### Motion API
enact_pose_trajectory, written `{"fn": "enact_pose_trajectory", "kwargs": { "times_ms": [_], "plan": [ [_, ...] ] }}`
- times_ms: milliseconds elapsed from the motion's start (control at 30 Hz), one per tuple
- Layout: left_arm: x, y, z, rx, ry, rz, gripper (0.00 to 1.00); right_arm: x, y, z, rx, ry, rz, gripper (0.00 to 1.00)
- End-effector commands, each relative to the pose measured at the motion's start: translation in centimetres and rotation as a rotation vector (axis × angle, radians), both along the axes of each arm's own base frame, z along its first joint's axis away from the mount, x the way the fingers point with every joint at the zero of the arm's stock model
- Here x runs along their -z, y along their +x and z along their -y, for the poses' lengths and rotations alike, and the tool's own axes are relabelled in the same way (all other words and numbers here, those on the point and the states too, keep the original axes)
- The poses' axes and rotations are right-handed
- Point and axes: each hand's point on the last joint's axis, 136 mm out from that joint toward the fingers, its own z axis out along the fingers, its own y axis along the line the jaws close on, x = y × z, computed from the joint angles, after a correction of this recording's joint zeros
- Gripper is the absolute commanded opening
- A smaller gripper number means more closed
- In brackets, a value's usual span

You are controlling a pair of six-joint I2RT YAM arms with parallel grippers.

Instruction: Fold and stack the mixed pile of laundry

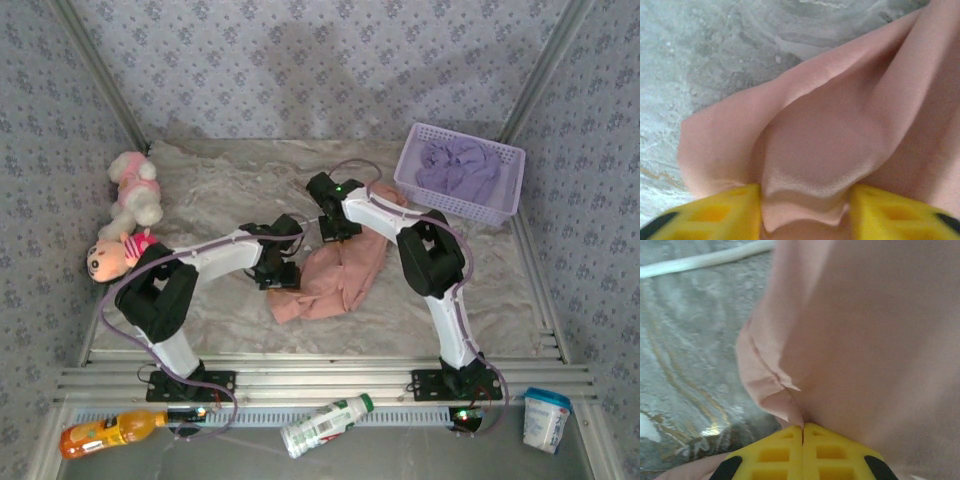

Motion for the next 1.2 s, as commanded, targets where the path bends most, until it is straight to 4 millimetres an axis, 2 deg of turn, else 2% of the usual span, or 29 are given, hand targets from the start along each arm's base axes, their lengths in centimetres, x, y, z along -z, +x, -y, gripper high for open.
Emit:
{"fn": "enact_pose_trajectory", "kwargs": {
  "times_ms": [0, 133, 267, 433, 533, 633, 700, 733, 800, 867, 900, 933, 967, 1000, 1033, 1100, 1167],
  "plan": [
    [-0.4, 0.5, -0.5, -0.007, 0.037, 0.034, 0.34, -3.2, 0.8, 1.4, 0.035, -0.004, 0.042, 0.0],
    [-1.5, 2.4, -0.8, -0.038, 0.053, 0.088, 0.0, -8.7, 1.5, 1.7, 0.058, 0.136, 0.127, 0.0],
    [-2.9, 4.9, -2.1, -0.117, 0.05, 0.139, 0.0, -14.1, 1.6, 3.0, 0.093, 0.249, 0.218, 0.0],
    [-5.6, 8.2, -4.2, -0.221, 0.016, 0.208, 0.0, -17.7, 1.0, 5.9, 0.152, 0.311, 0.279, 0.0],
    [-8.1, 10.5, -6.1, -0.262, 0.01, 0.258, 0.0, -21.0, 0.8, 6.8, 0.163, 0.434, 0.332, 0.0],
    [-12.0, 13.6, -8.0, -0.312, -0.061, 0.316, 0.0, -26.0, 1.9, 7.3, 0.151, 0.615, 0.418, 0.0],
    [-16.2, 16.0, -9.0, -0.328, -0.112, 0.387, 0.0, -30.0, 3.1, 7.7, 0.131, 0.722, 0.462, 0.0],
    [-18.3, 16.9, -9.0, -0.318, -0.14, 0.424, 0.0, -31.4, 3.6, 7.7, 0.123, 0.75, 0.479, 0.0],
    [-23.2, 18.3, -8.5, -0.284, -0.196, 0.513, 0.0, -35.3, 4.2, 7.1, 0.069, 0.825, 0.547, 0.0],
    [-27.1, 19.0, -8.0, -0.25, -0.235, 0.591, 0.0, -38.0, 4.4, 6.6, 0.038, 0.873, 0.595, 0.0],
    [-28.8, 19.3, -7.9, -0.245, -0.246, 0.625, 0.0, -39.2, 4.1, 6.3, 0.019, 0.903, 0.613, 0.0],
    [-29.5, 19.3, -8.0, -0.24, -0.248, 0.639, 0.0, -40.1, 4.0, 6.4, 0.014, 0.916, 0.638, 0.0],
    [-30.8, 19.3, -8.0, -0.236, -0.255, 0.672, 0.0, -40.6, 3.8, 6.6, 0.014, 0.916, 0.661, 0.0],
    [-30.9, 19.2, -8.2, -0.235, -0.25, 0.679, 0.0, -40.5, 3.5, 6.9, 0.017, 0.902, 0.674, 0.0],
    [-30.1, 18.9, -8.3, -0.235, -0.239, 0.666, 0.0, -39.6, 3.1, 7.2, 0.033, 0.886, 0.664, 0.0],
    [-27.1, 18.0, -8.8, -0.245, -0.21, 0.603, 0.0, -36.6, 2.3, 7.5, 0.061, 0.874, 0.615, 0.0],
    [-23.2, 16.7, -9.7, -0.277, -0.166, 0.519, 0.0, -32.9, 1.5, 8.0, 0.105, 0.848, 0.554, 0.0]
  ]
}}
